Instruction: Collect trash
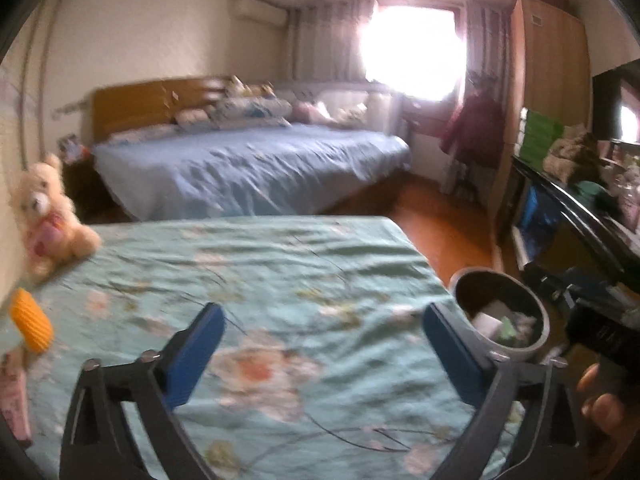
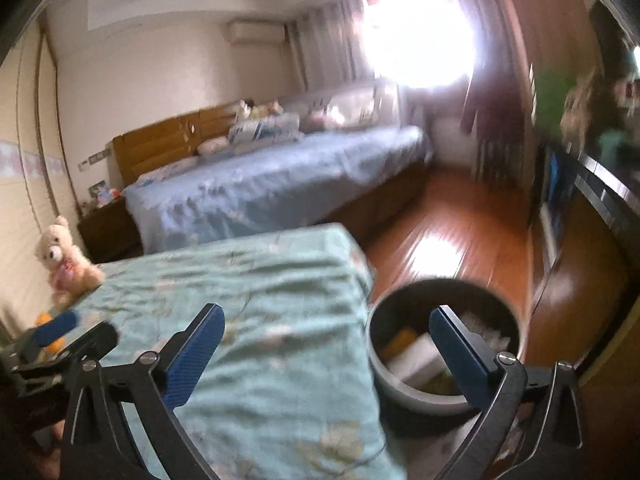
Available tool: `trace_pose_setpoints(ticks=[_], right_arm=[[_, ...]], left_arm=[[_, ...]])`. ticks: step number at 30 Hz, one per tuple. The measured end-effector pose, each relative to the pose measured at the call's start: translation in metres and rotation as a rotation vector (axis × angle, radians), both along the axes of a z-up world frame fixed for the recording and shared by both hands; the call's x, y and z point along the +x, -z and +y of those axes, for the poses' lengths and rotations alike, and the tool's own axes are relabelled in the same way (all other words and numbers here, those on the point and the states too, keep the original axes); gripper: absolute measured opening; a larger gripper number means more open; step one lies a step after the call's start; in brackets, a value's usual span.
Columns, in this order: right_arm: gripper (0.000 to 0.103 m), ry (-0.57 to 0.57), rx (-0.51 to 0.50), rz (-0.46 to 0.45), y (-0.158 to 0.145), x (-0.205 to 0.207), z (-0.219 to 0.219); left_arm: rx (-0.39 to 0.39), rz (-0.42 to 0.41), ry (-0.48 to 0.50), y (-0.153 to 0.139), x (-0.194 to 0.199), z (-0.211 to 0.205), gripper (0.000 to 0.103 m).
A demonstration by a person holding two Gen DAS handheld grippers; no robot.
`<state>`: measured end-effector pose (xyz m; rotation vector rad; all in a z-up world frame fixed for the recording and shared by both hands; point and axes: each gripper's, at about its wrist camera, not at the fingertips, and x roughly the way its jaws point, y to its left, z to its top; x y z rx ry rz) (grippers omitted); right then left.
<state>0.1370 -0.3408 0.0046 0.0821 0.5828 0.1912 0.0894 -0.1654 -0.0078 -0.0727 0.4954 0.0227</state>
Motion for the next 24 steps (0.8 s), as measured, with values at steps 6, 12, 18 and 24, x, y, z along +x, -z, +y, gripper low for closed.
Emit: trace_pose_setpoints(ticks=[6,12,18,24], right_arm=[[0.103,-0.010,0.027,-0.020,0.009,0.006,0.008],[0.103,-0.040,0.012,-0.042,0.014,0.000,0.015],[0.103,-0.048,0.005,-0.061,0.009,-0.001,0.017],[0.103,-0.048,0.004,-0.060,0.009,-0.001,0.017]], left_arm=[[0.061,-0.019,-0.088,0.004,-0.004,-0.002,0.102],[0.066,-0.039,-0.109,0.001,-0.004,-0.001,0.102],[0.087,-0.056,-0.118,0.002,-0.002,-0.003,0.102],[0.080,-0.061,-0.115,0.002,-0.004,-0.001,0.102]])
